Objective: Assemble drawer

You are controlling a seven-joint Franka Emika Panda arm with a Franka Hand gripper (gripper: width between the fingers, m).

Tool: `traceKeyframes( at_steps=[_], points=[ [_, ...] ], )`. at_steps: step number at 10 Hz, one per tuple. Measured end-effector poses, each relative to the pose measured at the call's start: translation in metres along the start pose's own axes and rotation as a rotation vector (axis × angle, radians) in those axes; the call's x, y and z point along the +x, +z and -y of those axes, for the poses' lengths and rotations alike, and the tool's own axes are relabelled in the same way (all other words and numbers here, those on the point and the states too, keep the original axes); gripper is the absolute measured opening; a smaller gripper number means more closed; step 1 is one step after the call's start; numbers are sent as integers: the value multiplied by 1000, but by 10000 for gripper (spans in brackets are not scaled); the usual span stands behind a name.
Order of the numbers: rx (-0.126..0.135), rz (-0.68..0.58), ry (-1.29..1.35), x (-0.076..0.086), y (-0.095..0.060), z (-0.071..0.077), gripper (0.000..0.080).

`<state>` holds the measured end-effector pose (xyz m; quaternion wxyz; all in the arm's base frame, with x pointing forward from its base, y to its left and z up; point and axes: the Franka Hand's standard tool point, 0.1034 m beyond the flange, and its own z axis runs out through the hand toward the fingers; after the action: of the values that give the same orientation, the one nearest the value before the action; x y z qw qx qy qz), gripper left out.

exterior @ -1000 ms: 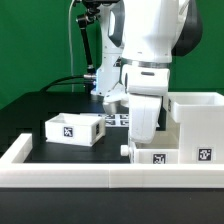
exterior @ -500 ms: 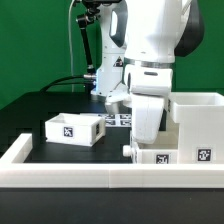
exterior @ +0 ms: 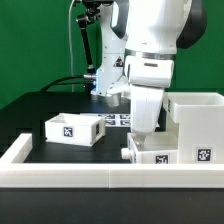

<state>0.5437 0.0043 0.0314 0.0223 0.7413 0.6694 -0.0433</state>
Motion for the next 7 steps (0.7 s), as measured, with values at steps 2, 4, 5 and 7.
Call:
traceKeyframes(
  at_steps=[2, 4, 5, 7],
  points=[
    [3, 5, 6, -5, -17, -3, 636],
    [16, 13, -8, -25, -25, -5, 647],
    [28, 17, -20, -34, -25, -8, 647],
    [37, 18, -30, -46, -23, -17, 648]
  ],
)
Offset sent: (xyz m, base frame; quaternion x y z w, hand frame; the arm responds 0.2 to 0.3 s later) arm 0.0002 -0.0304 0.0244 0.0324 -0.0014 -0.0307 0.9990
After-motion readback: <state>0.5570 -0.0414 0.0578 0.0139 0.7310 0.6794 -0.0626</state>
